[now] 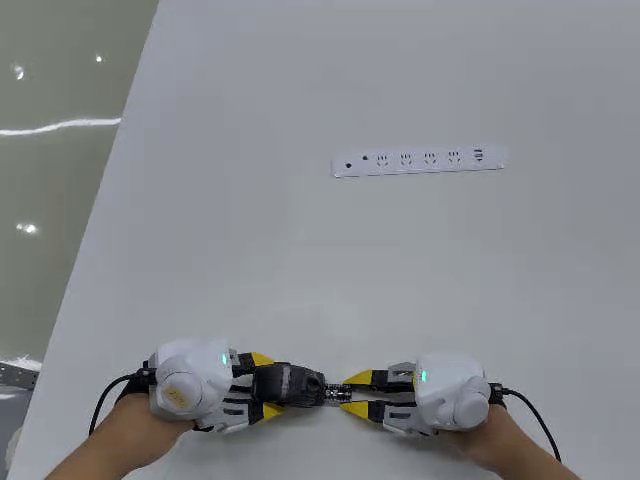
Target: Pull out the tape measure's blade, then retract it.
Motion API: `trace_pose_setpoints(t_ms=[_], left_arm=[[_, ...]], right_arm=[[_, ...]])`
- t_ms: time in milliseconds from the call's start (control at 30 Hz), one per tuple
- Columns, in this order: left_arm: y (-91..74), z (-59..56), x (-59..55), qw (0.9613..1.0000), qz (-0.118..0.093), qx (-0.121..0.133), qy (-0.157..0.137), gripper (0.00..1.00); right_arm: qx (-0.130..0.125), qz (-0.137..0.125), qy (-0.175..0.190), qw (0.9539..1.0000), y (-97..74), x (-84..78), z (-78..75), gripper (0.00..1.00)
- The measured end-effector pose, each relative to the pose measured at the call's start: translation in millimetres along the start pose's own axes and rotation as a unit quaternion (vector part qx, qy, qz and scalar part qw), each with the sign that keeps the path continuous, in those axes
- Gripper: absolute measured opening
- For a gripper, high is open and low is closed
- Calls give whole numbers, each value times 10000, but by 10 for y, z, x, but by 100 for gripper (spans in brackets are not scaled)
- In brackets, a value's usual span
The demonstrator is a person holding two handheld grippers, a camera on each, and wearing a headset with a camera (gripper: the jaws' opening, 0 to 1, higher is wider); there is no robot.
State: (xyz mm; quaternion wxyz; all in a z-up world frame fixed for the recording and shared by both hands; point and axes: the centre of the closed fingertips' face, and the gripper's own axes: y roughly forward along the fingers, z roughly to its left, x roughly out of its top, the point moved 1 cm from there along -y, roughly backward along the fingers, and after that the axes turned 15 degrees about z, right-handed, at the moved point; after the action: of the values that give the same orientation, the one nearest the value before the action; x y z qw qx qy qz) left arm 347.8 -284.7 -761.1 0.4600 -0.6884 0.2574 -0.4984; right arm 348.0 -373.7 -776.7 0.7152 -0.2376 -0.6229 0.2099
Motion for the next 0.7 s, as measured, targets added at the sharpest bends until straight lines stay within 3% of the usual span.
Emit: trace_pose_setpoints(t_ms=[700], left_arm=[[1,-3,9,10000,-8,0,-48,30]], right_arm=[[-95,-17,43,9999,-122,-59,-8,11]])
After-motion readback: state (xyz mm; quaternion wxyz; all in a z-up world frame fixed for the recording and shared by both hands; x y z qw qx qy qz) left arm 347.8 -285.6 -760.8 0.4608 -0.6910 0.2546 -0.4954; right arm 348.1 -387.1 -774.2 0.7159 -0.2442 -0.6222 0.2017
